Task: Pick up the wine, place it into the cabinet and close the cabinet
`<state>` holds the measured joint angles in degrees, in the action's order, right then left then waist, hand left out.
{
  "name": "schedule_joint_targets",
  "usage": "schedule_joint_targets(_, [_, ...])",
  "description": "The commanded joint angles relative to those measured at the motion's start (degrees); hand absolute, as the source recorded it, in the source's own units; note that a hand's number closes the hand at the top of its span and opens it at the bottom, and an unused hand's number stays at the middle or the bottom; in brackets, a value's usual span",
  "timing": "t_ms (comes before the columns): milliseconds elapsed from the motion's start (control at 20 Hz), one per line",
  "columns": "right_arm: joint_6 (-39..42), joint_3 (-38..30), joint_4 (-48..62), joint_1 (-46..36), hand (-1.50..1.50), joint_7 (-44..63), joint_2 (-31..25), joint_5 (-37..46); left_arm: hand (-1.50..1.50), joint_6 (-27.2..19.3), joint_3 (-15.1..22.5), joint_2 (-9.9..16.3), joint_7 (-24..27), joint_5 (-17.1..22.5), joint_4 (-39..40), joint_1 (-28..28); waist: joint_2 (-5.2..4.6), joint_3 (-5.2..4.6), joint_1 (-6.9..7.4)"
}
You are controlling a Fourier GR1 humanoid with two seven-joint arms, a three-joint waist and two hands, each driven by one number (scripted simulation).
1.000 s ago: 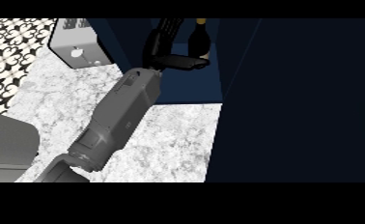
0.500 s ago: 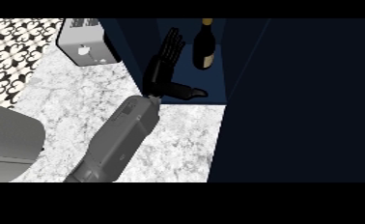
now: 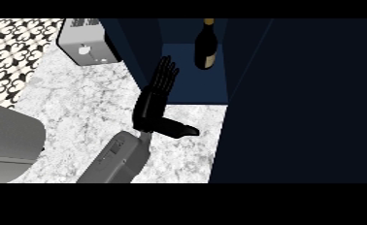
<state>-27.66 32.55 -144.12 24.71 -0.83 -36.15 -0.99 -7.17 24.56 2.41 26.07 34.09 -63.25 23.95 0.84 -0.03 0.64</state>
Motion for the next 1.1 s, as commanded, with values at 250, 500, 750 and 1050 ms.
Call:
schedule_joint_targets(250, [3.32, -3.52, -11.65, 1.83, -1.50, 5.05, -5.29, -3.70, -1.50, 1.45, 1.68, 6.03, -2.71, 1.97, -18.79, -16.39, -0.40, 0.03, -0.24])
schedule_joint_targets(500, [6.34, -1.06, -11.86, 0.87, -1.50, 5.46, -6.12, -4.19, -1.50, 5.18, -0.36, 9.14, 0.44, 2.04, -19.47, -19.93, -0.62, -0.02, -0.56])
schedule_joint_targets(750, [12.09, 5.67, -9.97, 2.30, -1.50, 2.62, -8.37, -4.62, -1.50, 6.44, -2.36, 12.97, 2.36, 1.79, -23.14, -24.28, -0.44, 0.00, -0.47])
schedule_joint_targets(1050, [17.55, 11.55, -11.40, -0.56, 1.50, 2.92, -10.87, -0.87, -1.50, 11.19, -8.24, 18.95, 2.45, 4.94, -24.88, -27.28, -0.49, -0.09, -0.25])
